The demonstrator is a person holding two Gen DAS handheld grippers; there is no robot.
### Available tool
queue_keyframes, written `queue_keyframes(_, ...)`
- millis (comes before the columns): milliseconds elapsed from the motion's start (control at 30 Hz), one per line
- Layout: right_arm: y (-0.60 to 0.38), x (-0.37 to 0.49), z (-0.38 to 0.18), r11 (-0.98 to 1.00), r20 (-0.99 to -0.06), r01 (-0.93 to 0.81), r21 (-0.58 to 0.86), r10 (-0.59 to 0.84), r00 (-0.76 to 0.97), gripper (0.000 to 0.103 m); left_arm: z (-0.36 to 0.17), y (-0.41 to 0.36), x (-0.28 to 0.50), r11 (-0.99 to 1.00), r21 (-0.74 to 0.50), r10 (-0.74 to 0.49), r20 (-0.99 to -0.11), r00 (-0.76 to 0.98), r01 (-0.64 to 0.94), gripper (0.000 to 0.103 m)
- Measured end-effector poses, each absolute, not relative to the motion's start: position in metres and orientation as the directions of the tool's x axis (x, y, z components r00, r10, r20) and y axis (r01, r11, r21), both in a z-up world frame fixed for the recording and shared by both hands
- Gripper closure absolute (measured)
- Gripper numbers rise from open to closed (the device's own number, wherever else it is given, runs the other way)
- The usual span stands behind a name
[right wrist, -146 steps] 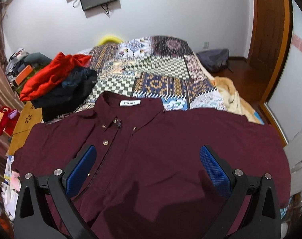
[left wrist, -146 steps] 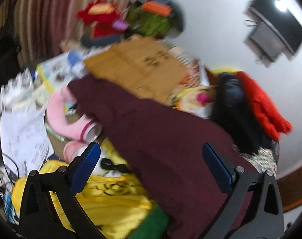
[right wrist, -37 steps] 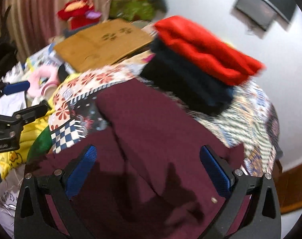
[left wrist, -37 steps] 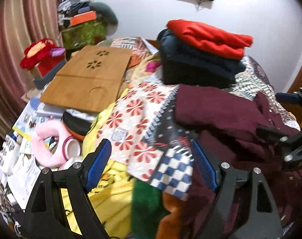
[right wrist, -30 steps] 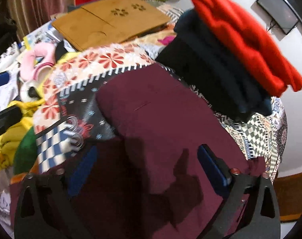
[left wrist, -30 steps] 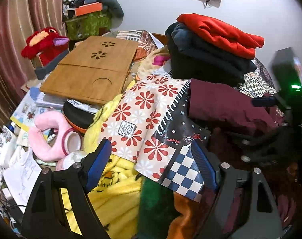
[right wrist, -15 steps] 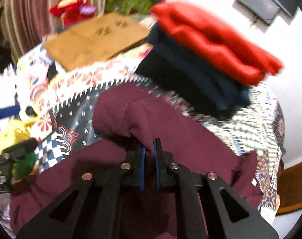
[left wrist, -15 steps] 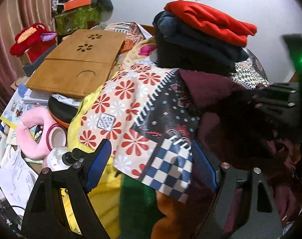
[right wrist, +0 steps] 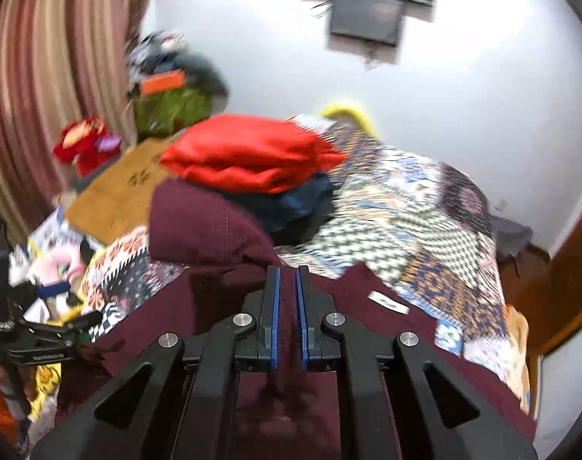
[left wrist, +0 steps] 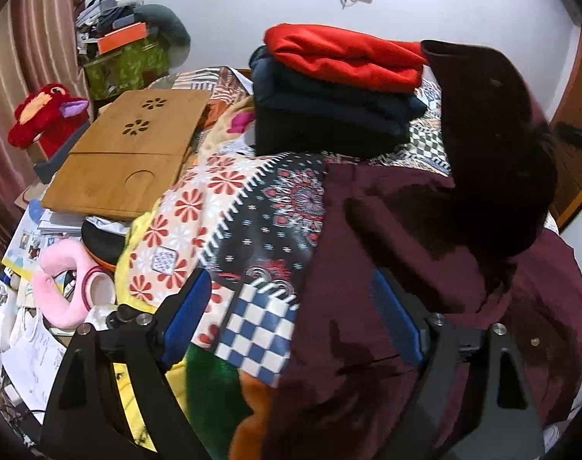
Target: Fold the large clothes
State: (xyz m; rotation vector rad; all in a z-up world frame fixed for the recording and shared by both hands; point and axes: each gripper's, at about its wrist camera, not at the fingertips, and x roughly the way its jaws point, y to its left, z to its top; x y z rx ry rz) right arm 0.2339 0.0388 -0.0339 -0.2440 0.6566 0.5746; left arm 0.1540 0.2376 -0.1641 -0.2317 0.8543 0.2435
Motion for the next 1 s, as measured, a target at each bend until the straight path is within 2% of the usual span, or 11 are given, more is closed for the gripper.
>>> queue_keyframes(233,-0.039,0.232,-0.038,0.894,-0.614,-0.442,0.076,0.391,0.686,0.096,-0.195,0.213,0.175,0.953,-0.077,0.102,-0.828,0.552,-0.292,0.016)
queue_keyframes(367,-0.066,0.237,-0.056,0.912,-0.663,-0.4,0.092,0.356,0.659,0.096,-0.209,0.202,0.183,0.951,-0.063,0.101,-0.862,0.497,-0.303,0.016)
queue_keyframes(467,-0.084,0.239,-0.068,0.919,-0.692,-0.38,0.105,0.341,0.636,0.095,-0.194,0.193,0.186,0.955,-0.082,0.084,-0.847,0.526,-0.285,0.016)
queue_keyframes(500,-0.091,0.241,-0.073,0.92,-0.705,-0.375,0.115,0.341,0.621,0.091,-0.186,0.191,0.189,0.958,-0.083,0.082,-0.839,0.537,-0.276,0.016)
queue_keyframes(567,-0.103,0.242,-0.083,0.926,-0.73,-0.356,0.129,0.332,0.598,0.073,-0.172,0.185,0.197,0.965,-0.086,0.071,-0.825,0.561,-0.248,0.016)
queue_keyframes(633,-0.115,0.242,-0.093,0.936,-0.738,-0.324,0.136,0.314,0.598,0.047,-0.156,0.178,0.213,0.972,-0.097,0.047,-0.811,0.583,-0.214,0.016)
queue_keyframes(700,-0.125,0.239,-0.098,0.948,-0.741,-0.295,0.12,0.283,0.609,0.039,-0.146,0.171,0.227,0.975,-0.122,0.013,-0.805,0.593,-0.187,0.016)
queue_keyframes(800,-0.137,0.24,-0.105,0.959,-0.757,-0.265,0.095,0.243,0.607,0.038,-0.136,0.157,0.266,0.97,-0.201,-0.081,-0.803,0.591,-0.14,0.016)
queue_keyframes(1000,-0.171,0.242,-0.115,0.978,-0.774,-0.196,0.077,0.183,0.607,0.038,-0.146,0.128,0.341,0.944,-0.3,-0.185,-0.824,0.535,-0.134,0.016)
